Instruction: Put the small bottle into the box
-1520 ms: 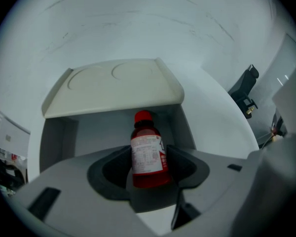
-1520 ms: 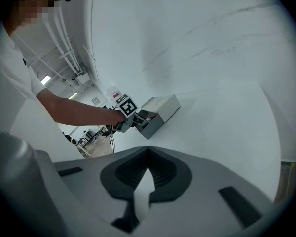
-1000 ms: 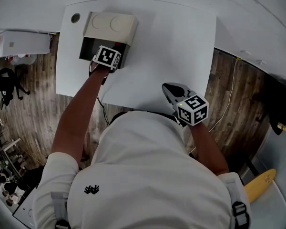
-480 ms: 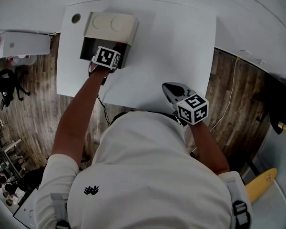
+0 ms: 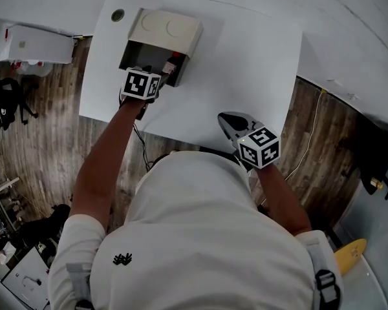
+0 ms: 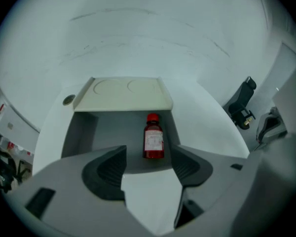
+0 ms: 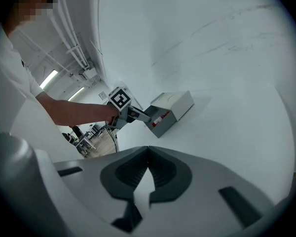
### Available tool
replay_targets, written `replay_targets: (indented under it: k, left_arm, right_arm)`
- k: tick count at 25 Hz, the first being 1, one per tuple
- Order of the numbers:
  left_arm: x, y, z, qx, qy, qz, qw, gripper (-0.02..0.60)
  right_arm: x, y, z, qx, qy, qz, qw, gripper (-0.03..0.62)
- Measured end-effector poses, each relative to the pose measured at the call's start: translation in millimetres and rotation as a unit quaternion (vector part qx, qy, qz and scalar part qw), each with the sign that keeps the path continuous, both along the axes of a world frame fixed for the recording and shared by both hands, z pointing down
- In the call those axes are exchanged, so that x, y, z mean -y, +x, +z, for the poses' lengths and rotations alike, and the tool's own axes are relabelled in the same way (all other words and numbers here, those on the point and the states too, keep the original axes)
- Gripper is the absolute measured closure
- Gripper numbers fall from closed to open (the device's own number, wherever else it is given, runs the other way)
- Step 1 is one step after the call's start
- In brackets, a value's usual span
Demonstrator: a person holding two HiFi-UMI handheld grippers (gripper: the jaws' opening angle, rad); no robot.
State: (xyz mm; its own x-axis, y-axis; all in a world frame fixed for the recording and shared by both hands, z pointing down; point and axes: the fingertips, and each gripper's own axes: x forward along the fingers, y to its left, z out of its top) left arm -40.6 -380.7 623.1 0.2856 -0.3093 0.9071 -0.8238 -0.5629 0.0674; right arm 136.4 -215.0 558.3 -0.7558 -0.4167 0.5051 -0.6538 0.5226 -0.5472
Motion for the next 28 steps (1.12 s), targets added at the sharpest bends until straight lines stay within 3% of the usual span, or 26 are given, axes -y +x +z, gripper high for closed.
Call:
replay_targets:
  k: [5, 9, 11, 15, 28]
  left_arm:
    - [-37.4, -14.5, -24.4, -0.078, 0.027, -0.023, 0.9963, 0.305]
    - [-82.8, -35.5, -46.1, -0.136, 0.053, -0.046, 0.9883, 0.405]
    - [-106.9, -49.7, -54.0, -0.151, 0.067, -0.057, 0.9846, 0.481]
    - [-157.4, -77.7, -64.2, -0.184, 0.076, -0.075, 0.9771, 0.573]
    - [-301.7, -142.0, -109.6, -0.26, 0.094, -0.063, 0.959, 0.577]
  right_arm:
    - [-7.9, -26.7, -4.6, -0.008, 0.012, -0.035, 0.999, 0.588]
    - [-20.0, -58.0, -12.7, -0.015, 0.027, -0.067, 0.997, 0.588]
    - [-28.1, -74.2, -15.7, -0.019, 0.034, -0.08, 0.996, 0.588]
    - [-48.9, -108.0, -19.4, -0.026, 0.044, -0.105, 0.993, 0.588]
    - [-138.9, -195.5, -40.9, -0.041, 0.071, -0.125, 0.989, 0.588]
